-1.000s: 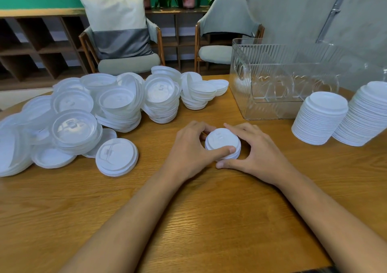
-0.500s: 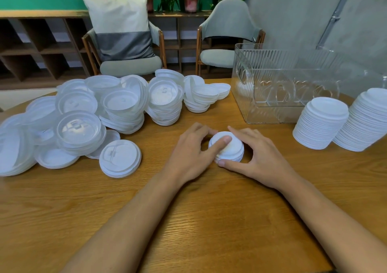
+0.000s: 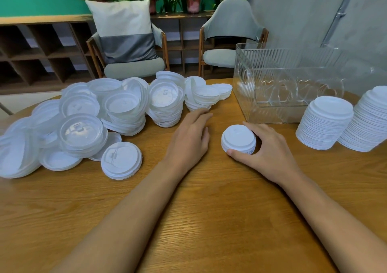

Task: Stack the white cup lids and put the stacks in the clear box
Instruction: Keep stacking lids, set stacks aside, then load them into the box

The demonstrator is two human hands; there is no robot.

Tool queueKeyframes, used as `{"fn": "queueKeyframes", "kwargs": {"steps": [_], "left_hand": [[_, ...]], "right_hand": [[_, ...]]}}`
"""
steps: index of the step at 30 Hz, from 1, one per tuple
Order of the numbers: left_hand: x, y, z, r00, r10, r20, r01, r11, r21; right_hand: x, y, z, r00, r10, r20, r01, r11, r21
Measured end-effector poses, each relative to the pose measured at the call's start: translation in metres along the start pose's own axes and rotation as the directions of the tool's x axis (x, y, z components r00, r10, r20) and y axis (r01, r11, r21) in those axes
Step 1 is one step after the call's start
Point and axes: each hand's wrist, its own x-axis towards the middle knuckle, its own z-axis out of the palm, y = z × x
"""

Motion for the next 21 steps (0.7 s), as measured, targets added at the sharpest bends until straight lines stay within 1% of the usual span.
{"fn": "queueKeyframes", "kwargs": {"steps": [3,5,9,14,18,21], "left_hand": [[0.011,0.001,0.007,0.996,0.091,-0.005,-0.090,0.993,0.070],[0.021,-0.001,0.013,0.990,0.133,-0.039,-0.127,0.984,0.123],[0.048,-0.009,0.024,0.980,0.166,-0.106,-0.135,0.959,0.249],[0.071,-0.011,0.027,0.982,0.171,-0.077,-0.128,0.914,0.386],[0.070,-0.010,0.020,0.987,0.147,-0.064,-0.112,0.918,0.381],[0.057,-0.008,0.010,0.982,0.178,-0.057,-0.149,0.930,0.335]], "right_hand": [[0.001,0.000,0.002,1.000,-0.004,0.001,0.004,1.000,0.008],[0.001,0.001,0.003,1.000,-0.001,-0.001,0.001,1.000,0.015],[0.003,0.002,0.003,1.000,0.005,0.013,-0.005,1.000,0.021],[0.004,0.003,0.004,1.000,-0.001,0.020,0.001,1.000,0.025],[0.003,0.002,0.003,0.999,0.005,0.032,-0.005,1.000,0.028],[0.003,0.000,0.002,0.999,-0.001,0.033,0.000,0.999,0.033]]}}
